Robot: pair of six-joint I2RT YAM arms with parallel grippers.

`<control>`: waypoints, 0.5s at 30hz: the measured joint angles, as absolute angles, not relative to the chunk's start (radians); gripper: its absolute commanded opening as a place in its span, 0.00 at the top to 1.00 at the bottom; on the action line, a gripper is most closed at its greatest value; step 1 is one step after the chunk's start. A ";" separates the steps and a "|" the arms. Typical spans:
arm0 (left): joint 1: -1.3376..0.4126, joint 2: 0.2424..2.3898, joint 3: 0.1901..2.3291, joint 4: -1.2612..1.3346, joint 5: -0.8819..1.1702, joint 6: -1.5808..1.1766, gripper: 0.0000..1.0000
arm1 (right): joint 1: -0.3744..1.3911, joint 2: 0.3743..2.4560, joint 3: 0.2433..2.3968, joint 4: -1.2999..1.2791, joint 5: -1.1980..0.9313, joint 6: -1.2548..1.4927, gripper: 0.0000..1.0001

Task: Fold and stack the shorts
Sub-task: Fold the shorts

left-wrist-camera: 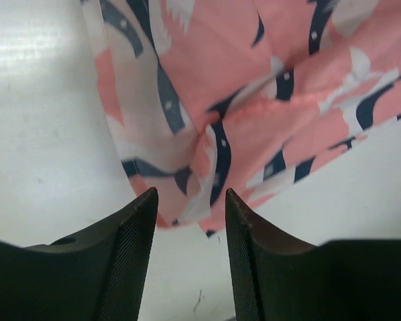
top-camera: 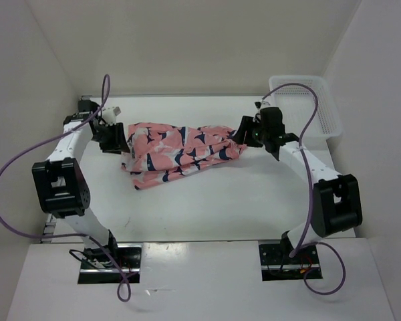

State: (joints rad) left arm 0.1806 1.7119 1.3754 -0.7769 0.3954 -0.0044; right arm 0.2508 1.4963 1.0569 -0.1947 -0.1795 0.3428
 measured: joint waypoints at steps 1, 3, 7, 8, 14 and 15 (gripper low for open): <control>0.178 1.742 1.395 -0.762 0.398 -0.005 0.46 | 0.233 1.509 1.059 -0.185 -0.195 0.360 0.38; 0.175 1.813 1.420 -0.727 0.407 -0.004 0.46 | 0.204 1.555 1.071 -0.173 -0.232 0.397 0.38; 0.152 1.917 1.413 -0.714 0.414 -0.006 0.45 | 0.174 1.673 1.105 -0.173 -0.313 0.442 0.38; 0.143 1.928 1.406 -0.713 0.415 -0.005 0.45 | 0.174 1.695 1.108 -0.174 -0.330 0.450 0.38; 0.101 1.931 1.356 -0.718 0.425 -0.004 0.65 | 0.174 1.718 1.108 -0.194 -0.387 0.483 0.38; 0.101 1.931 1.352 -0.718 0.427 -0.004 0.71 | 0.174 1.718 1.108 -0.196 -0.395 0.487 0.38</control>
